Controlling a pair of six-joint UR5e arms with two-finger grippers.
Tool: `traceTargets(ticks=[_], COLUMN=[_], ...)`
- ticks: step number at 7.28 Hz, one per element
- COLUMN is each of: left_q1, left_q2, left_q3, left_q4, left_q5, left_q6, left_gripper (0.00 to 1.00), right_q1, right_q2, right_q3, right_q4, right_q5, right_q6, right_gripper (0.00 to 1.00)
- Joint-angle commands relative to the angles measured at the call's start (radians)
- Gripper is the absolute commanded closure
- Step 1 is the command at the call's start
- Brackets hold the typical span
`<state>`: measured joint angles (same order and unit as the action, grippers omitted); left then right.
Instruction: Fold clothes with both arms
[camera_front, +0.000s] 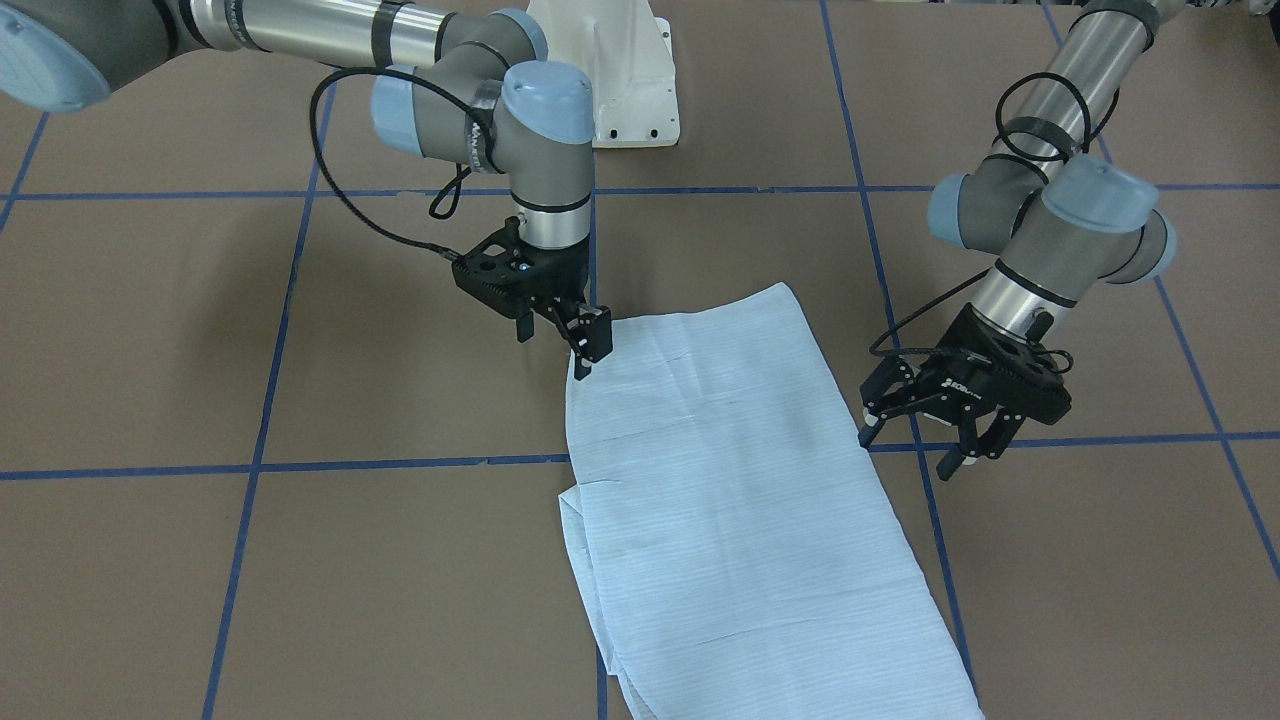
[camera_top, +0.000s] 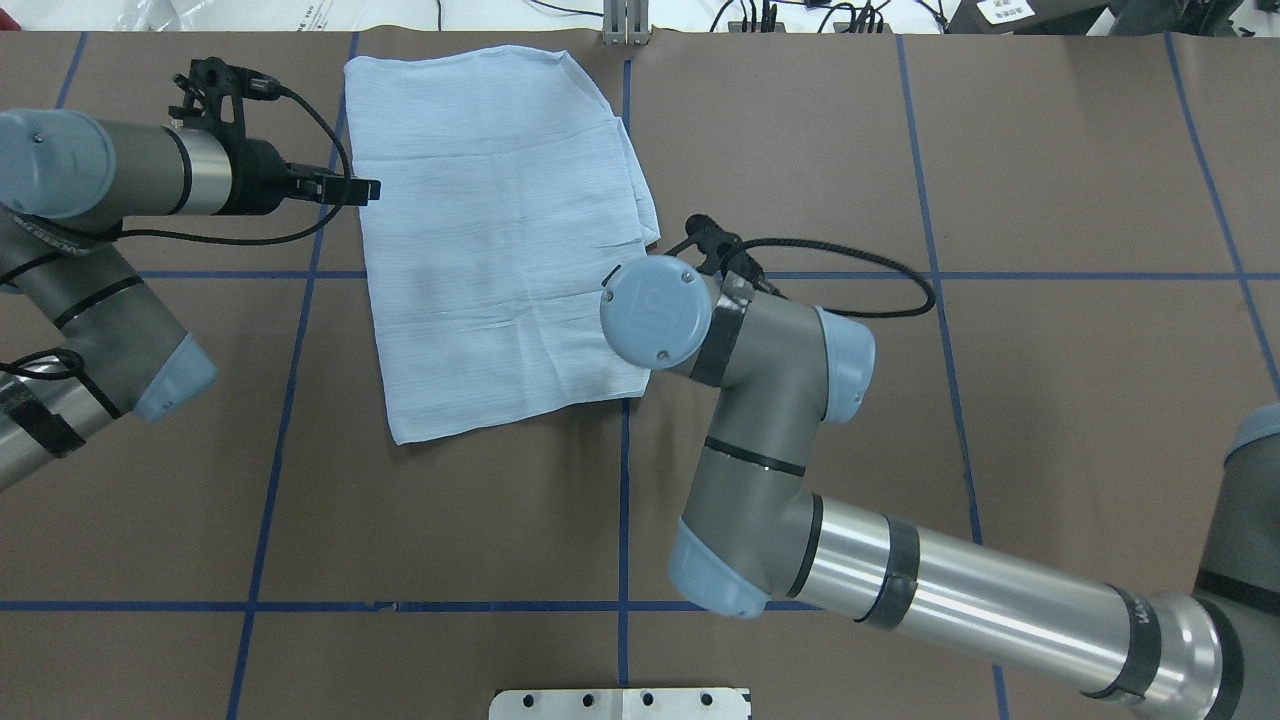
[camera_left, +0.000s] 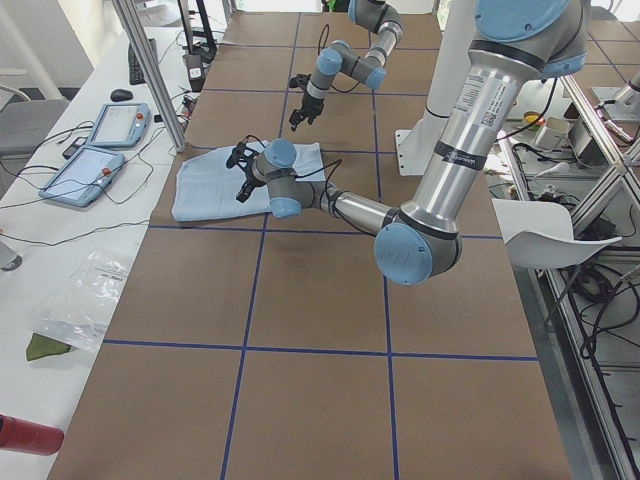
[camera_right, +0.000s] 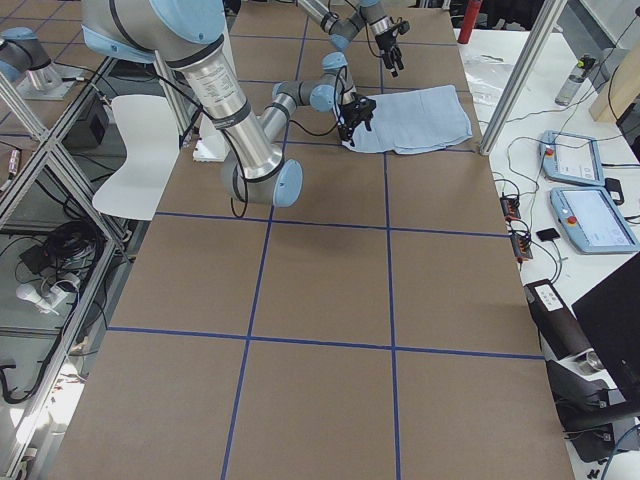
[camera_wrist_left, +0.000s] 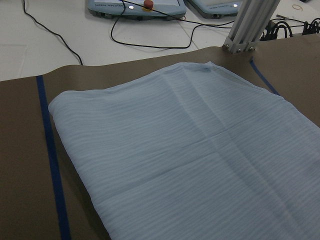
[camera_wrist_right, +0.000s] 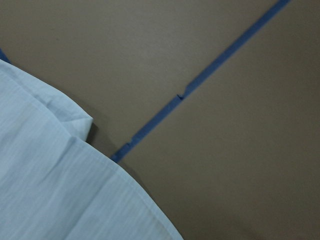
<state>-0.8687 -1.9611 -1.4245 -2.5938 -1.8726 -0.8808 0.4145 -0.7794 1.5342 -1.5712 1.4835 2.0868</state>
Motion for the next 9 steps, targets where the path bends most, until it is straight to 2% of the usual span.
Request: traceTargets(ticks=[1,3,5,7,9], left_q1=[0.016,0.016,0.016,0.016,0.016], left_q2=[0.008,0.008,0.01,0.008,0.01], left_q3=[-0.013,-0.011,-0.008,-0.008,-0.007], left_q4=[0.0,0.0,0.0,0.0,0.0], left_q5=[0.003,0.003,0.004,0.004,0.006], left_q6=[-0.023,-0.023,-0.021,-0.021,-0.02], left_gripper=[0.0,0.0,0.0,0.0,0.0], right_q1=[-0.078,-0.079,-0.077,-0.075,-0.075], right_q2=[0.034,0.115,0.132,0.132,0.161], right_q3=[-0.05,-0.162,-0.174,-0.178,-0.213], right_q4=[-0.033,-0.029,-0.026,0.009,0.016], right_q5=[-0.032,-0.037,-0.037,-0.067,-0.078], right_q6=[0.137,0.173,0.176,0.183,0.188], right_gripper=[0.03,0.04,0.06,0.22,0.23])
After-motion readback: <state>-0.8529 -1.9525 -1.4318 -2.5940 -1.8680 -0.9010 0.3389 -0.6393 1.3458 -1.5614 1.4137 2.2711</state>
